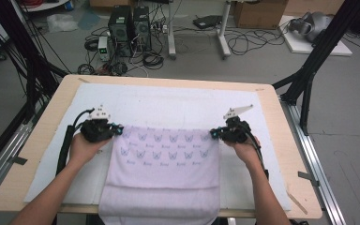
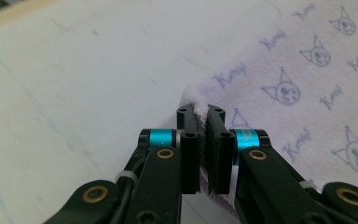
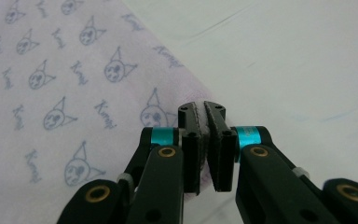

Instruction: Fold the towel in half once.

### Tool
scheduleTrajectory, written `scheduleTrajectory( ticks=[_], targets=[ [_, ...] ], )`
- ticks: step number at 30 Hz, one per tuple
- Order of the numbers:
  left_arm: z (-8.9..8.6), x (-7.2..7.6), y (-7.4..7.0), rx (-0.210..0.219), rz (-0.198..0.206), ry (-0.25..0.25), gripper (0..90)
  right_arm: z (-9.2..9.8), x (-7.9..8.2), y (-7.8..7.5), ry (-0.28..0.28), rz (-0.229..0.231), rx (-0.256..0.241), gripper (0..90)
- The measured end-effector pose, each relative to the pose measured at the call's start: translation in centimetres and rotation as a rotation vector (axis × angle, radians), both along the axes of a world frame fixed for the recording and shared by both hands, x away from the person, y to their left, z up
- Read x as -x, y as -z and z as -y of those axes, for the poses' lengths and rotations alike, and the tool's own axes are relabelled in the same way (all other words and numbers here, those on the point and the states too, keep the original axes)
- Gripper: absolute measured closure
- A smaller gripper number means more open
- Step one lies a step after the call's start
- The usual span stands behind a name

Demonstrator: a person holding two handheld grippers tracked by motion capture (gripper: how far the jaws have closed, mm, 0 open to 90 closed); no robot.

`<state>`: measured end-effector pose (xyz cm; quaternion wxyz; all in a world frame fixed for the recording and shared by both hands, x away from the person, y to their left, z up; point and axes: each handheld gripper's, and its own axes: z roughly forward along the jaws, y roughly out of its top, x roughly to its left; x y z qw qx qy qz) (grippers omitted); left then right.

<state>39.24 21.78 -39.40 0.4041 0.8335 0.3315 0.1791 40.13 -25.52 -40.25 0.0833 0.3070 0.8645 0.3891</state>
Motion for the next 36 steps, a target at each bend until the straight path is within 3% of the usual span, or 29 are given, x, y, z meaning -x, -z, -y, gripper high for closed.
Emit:
scheduleTrajectory(
  ticks=[4,7,9,11,12,14,18,19,24,31,36],
  targets=[
    [0.7,-3.9,-3.3,-0.010,0.031,-0.043,85.1,0.2,-3.0,-2.7,0.057,0.044,0.018,85.6],
    [1.0,-6.0,-6.7,-0.001,0.083,-0.068,85.1,0.1,-4.8,-5.2,0.078,0.087,0.038,85.7],
    [1.0,-6.7,-8.1,0.005,0.112,-0.078,85.1,0.2,-6.0,-7.3,0.093,0.119,0.032,85.6],
    [0.9,-7.2,-8.5,0.004,0.127,-0.082,84.6,0.3,-6.7,-8.2,0.099,0.125,0.013,84.8],
    [0.7,-7.5,-8.1,0.005,0.103,-0.081,82.7,0.3,-6.9,-8.3,0.094,0.132,0.002,82.1],
    [0.3,-7.7,-6.8,0.006,0.045,-0.079,67.6,0.4,-7.2,-7.7,0.113,0.124,-0.014,69.0],
    [-1.0,-6.8,-4.2,0.012,0.018,-0.069,60.6,0.9,-6.5,-4.9,0.108,0.073,-0.020,58.3],
    [-1.2,-6.5,-3.8,0.008,0.012,-0.068,59.7,0.9,-6.3,-4.2,0.103,0.031,-0.018,54.7],
    [-1.9,-4.0,-1.9,0.053,0.013,-0.029,57.7,0.6,-3.6,-2.5,0.074,0.058,-0.042,52.8],
    [-1.4,-0.6,0.2,0.043,0.018,0.057,58.0,-1.1,-0.5,-0.6,0.005,0.066,-0.015,52.0],
    [-1.3,1.0,1.8,0.045,-0.012,0.102,59.3,-1.5,0.9,0.2,-0.018,0.060,-0.008,52.5]
  ],
)
